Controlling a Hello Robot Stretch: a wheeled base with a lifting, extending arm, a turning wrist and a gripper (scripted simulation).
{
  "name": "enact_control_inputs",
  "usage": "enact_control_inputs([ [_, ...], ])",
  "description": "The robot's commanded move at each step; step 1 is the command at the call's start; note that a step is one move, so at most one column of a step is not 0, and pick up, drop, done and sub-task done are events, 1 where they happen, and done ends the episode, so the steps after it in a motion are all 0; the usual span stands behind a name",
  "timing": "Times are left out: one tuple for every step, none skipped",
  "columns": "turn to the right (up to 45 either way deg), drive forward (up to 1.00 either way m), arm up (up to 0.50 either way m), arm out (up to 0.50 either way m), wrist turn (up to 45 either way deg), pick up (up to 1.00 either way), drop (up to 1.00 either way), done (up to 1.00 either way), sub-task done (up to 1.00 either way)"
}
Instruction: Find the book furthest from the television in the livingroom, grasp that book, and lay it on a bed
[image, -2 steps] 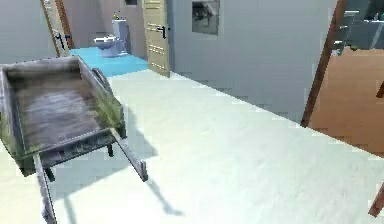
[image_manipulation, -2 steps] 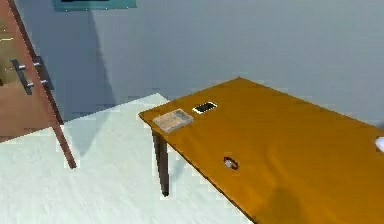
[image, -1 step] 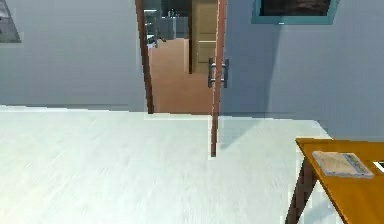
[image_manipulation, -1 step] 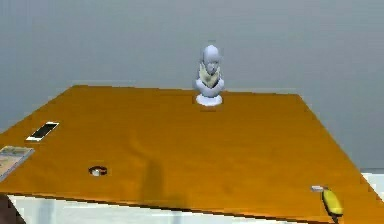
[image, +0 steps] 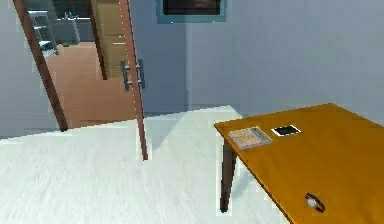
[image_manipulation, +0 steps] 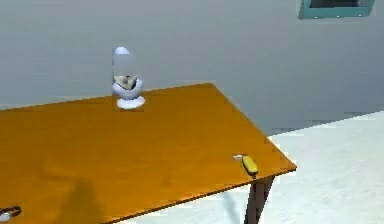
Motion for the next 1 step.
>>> enact_control_inputs([
  [0.0,0.40,0.00,0.00,0.0,0.00,0.00,0.00,0.00],
])
